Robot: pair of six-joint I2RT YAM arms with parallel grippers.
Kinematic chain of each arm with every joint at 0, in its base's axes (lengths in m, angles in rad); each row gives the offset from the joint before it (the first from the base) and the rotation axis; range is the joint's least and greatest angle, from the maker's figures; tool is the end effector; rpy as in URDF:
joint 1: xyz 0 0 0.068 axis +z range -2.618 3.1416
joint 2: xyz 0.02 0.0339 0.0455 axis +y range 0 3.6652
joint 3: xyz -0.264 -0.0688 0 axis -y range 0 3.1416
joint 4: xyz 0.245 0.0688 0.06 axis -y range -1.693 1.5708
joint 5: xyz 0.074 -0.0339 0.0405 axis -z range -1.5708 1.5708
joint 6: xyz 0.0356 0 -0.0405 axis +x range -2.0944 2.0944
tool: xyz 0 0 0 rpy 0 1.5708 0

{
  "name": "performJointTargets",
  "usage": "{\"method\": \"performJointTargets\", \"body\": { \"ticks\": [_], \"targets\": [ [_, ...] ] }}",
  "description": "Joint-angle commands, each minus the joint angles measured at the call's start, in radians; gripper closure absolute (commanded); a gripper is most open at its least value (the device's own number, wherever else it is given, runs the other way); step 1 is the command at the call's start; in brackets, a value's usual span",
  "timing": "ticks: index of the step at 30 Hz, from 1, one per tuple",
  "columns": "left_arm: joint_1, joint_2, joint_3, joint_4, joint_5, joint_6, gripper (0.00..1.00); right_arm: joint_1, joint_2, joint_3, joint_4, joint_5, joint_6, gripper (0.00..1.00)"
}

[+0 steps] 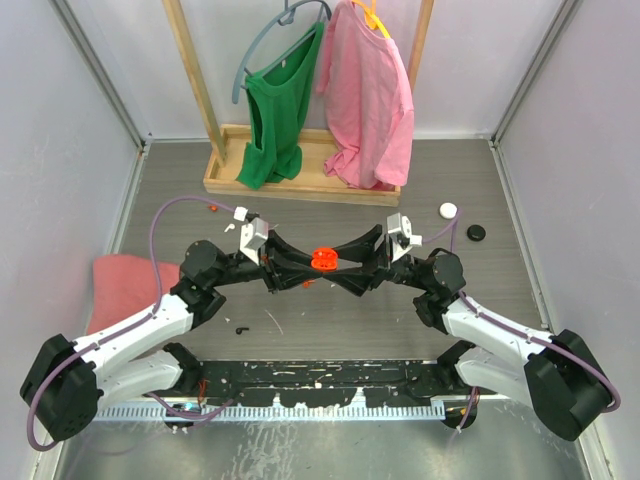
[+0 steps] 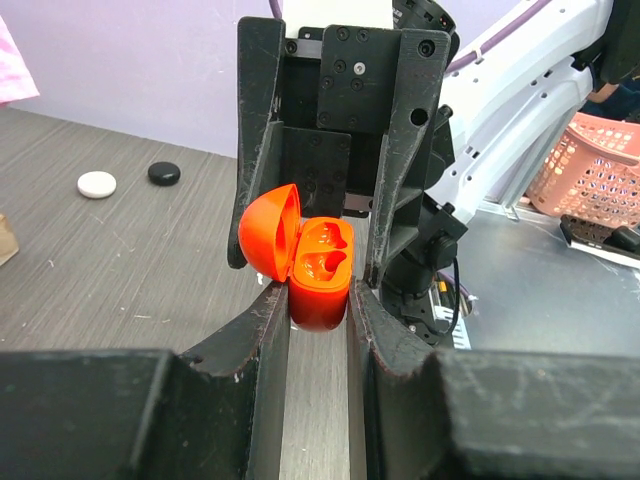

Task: Insert the wireless bluetooth earbuds into the charging case
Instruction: Pick up the earbud from the center of the board.

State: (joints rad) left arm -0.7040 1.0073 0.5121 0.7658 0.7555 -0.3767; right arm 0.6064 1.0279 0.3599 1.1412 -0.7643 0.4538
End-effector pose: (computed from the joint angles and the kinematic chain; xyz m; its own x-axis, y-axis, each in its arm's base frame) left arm 0.1514 -0.1606 0.2998 -0.1691 -0.2077 -0.9635 0.9814 0.0546 -0.1840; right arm 0.1518 0.1353 0.2803 -0.0657 0.3396 -0.9383 -0.9889 0.1037 0.1067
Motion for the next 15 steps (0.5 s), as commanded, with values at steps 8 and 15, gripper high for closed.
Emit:
{"method": "performJointTargets", "body": {
  "ticks": [8,15],
  "targets": [
    [-0.005,-0.043,0.021,0.084,-0.045,0.027,1.0,-0.002,0.003,-0.001,0.074,0.014,0.021,0.39],
    [-0.005,-0.042,0.016,0.077,-0.039,0.028,1.0,-0.002,-0.001,0.003,0.083,-0.001,0.019,0.46]
  ]
}}
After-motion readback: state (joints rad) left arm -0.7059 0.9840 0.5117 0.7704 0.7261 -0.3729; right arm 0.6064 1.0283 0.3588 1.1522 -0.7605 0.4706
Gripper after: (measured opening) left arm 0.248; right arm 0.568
